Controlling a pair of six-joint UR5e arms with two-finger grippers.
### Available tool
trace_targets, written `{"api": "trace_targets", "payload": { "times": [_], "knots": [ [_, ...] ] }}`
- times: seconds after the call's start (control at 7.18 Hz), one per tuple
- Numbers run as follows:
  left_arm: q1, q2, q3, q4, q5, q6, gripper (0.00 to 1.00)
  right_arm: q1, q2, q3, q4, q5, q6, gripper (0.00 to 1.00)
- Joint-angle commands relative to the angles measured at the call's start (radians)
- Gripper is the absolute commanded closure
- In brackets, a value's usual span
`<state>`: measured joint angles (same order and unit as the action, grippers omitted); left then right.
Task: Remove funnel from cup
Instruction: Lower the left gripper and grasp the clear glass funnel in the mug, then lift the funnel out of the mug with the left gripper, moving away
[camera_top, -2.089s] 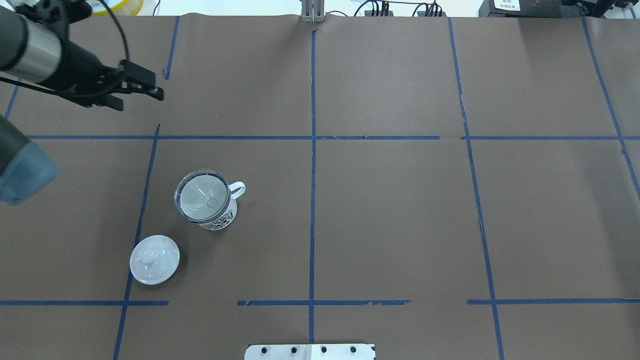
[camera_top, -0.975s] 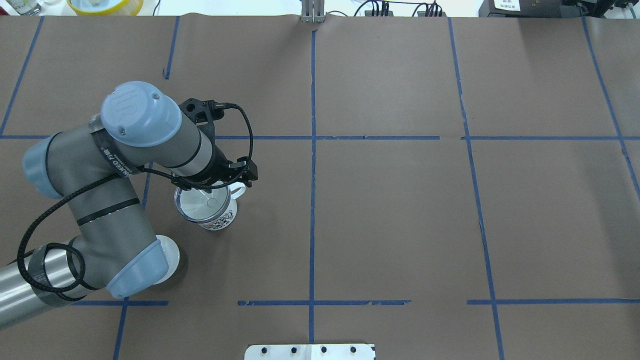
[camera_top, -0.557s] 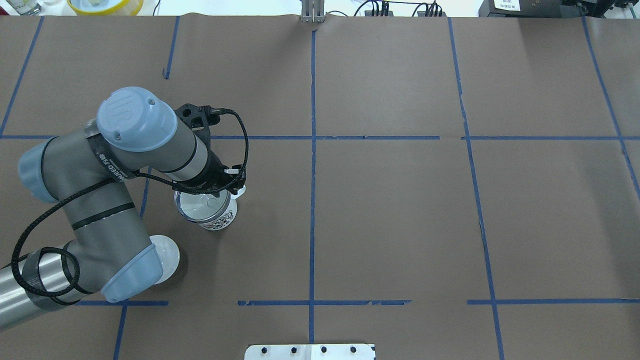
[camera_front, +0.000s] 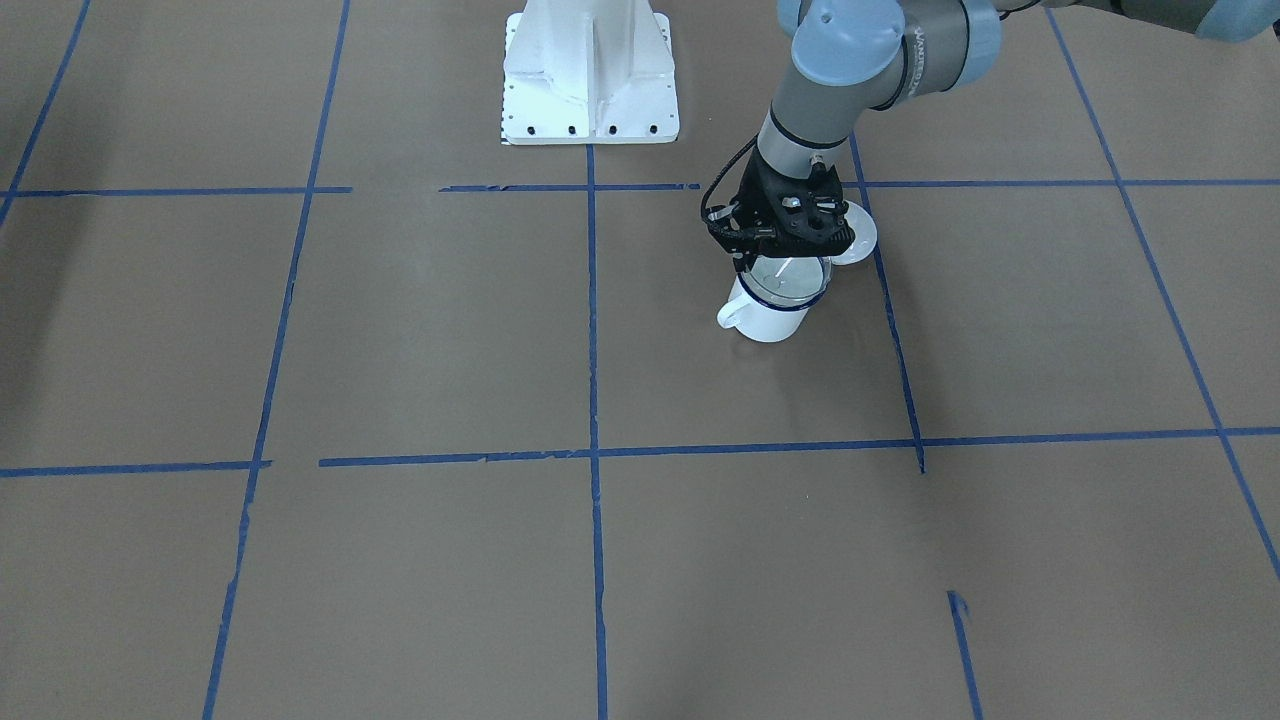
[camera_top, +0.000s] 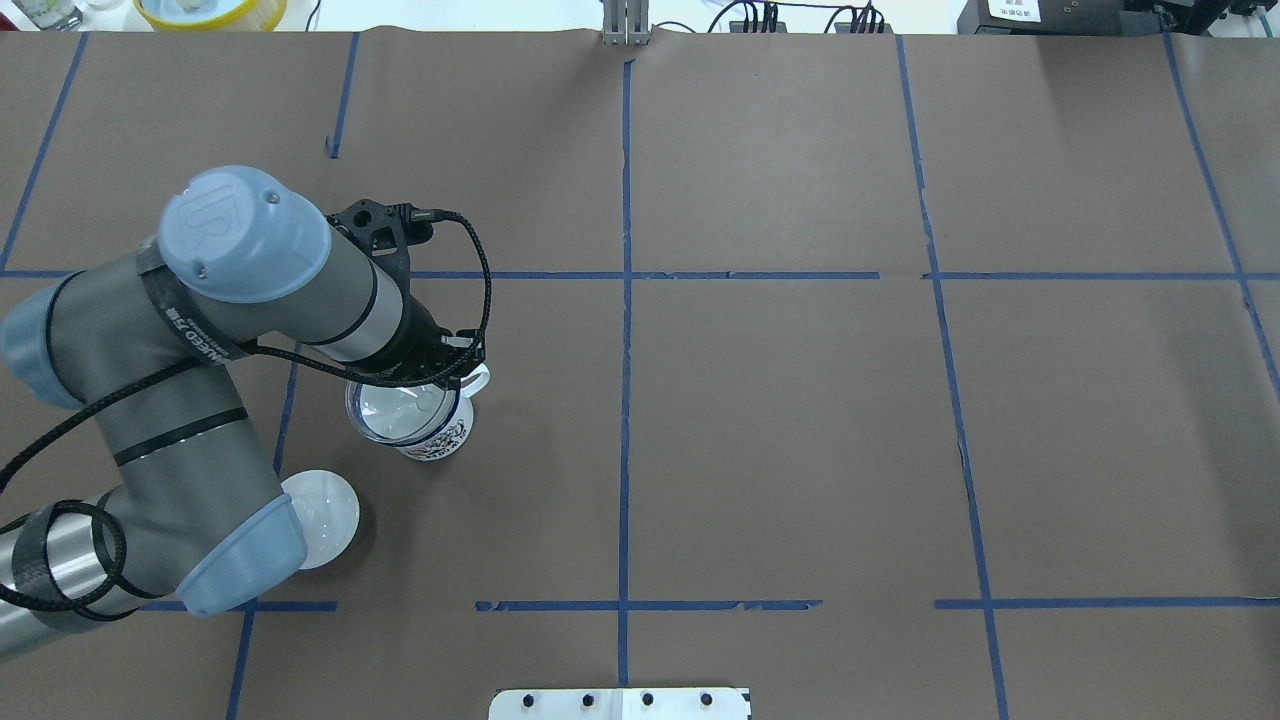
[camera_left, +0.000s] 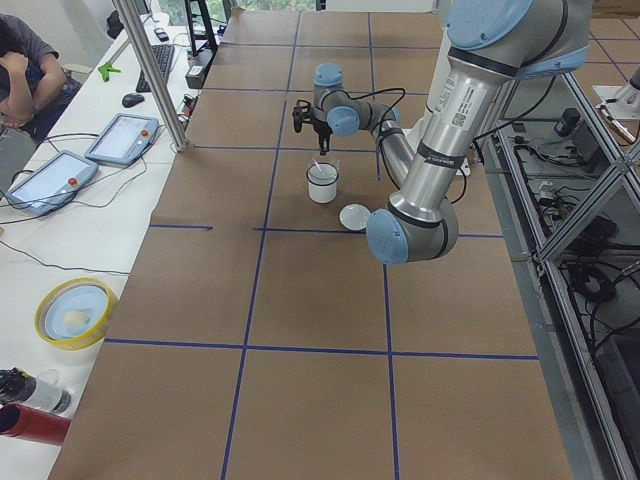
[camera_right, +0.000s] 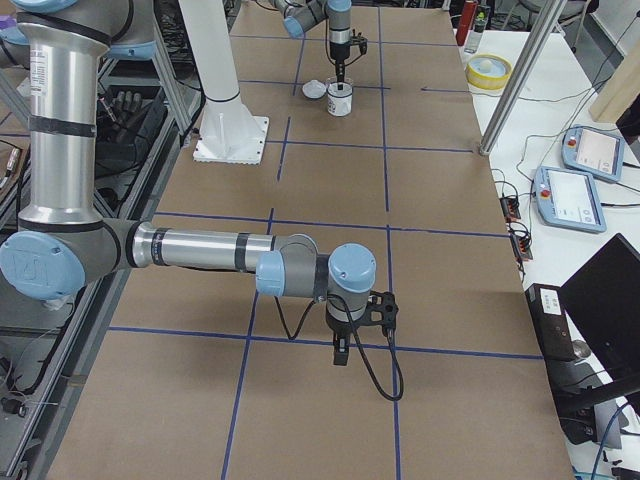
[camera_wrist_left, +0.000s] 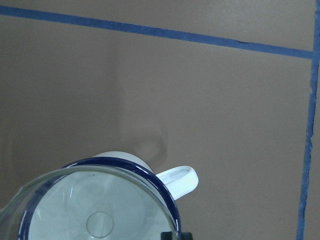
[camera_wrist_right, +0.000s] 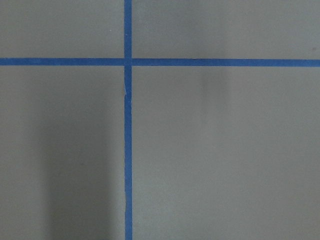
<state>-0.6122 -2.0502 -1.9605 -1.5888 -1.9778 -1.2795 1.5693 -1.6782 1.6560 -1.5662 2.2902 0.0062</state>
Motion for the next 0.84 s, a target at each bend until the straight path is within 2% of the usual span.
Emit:
{"api": "trace_targets", "payload": {
  "times": [0.0, 0.14, 0.28, 0.42, 0.56, 0.7],
  "knots": [
    [-0.062, -0.011, -0.107, 0.135, -0.05, 0.0, 1.0, 0.0, 0.0, 0.001, 0.0, 0.0, 0.0, 0.0],
    [-0.146, -0.019, -0.173, 0.198, -0.053, -0.003, 1.0, 0.0, 0.0, 0.001, 0.0, 0.0, 0.0, 0.0],
    [-0.209, -0.021, -0.196, 0.204, -0.046, -0.02, 1.0, 0.0, 0.0, 0.001, 0.0, 0.0, 0.0, 0.0],
    [-0.236, -0.019, -0.186, 0.187, -0.006, -0.146, 1.0, 0.0, 0.0, 0.001, 0.0, 0.0, 0.0, 0.0],
    [-0.242, -0.019, -0.154, 0.067, 0.095, -0.27, 1.0, 0.0, 0.0, 0.001, 0.0, 0.0, 0.0, 0.0],
    [-0.248, -0.016, -0.071, -0.092, 0.162, -0.429, 1.0, 0.0, 0.0, 0.001, 0.0, 0.0, 0.0, 0.0]
  ]
}}
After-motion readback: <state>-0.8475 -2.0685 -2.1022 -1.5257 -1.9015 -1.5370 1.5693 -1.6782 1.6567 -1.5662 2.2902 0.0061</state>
